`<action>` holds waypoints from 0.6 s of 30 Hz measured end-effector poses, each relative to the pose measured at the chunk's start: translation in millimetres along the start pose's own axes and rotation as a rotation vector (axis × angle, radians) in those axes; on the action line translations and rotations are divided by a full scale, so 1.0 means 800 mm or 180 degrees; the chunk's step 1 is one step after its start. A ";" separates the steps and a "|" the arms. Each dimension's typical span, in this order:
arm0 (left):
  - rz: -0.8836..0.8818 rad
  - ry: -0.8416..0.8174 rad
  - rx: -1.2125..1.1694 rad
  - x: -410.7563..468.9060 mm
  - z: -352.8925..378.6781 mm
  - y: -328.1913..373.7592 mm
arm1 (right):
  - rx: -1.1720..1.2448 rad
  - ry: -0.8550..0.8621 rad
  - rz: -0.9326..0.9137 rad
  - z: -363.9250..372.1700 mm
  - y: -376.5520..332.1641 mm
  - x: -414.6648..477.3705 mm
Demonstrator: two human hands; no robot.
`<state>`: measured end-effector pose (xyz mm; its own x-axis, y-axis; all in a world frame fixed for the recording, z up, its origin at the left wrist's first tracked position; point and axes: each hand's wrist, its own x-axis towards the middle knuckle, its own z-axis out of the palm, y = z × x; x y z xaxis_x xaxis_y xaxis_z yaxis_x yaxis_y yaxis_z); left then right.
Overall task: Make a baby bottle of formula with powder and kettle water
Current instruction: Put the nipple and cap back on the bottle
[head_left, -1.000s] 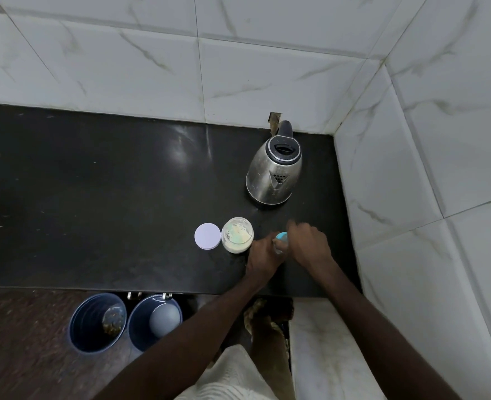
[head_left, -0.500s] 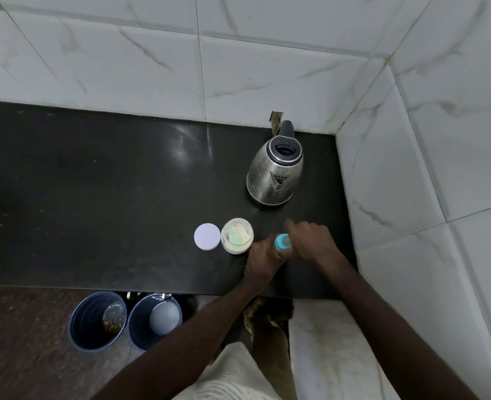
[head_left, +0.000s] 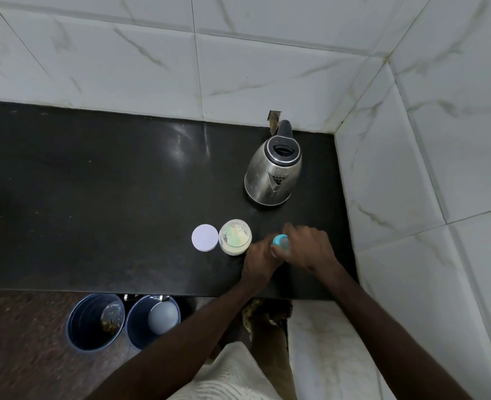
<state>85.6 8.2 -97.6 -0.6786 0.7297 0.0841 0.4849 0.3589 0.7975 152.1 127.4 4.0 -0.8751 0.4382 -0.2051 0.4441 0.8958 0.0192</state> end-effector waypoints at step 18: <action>0.0547 0.0211 0.0607 0.004 0.007 -0.015 | 0.0380 0.1909 -0.1046 0.060 -0.006 0.038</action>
<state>81.0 9.2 -110.4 -0.6088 0.7520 0.2526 0.6871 0.3408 0.6417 132.4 132.6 -49.6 -0.9076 0.1419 0.3951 0.1259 0.9898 -0.0663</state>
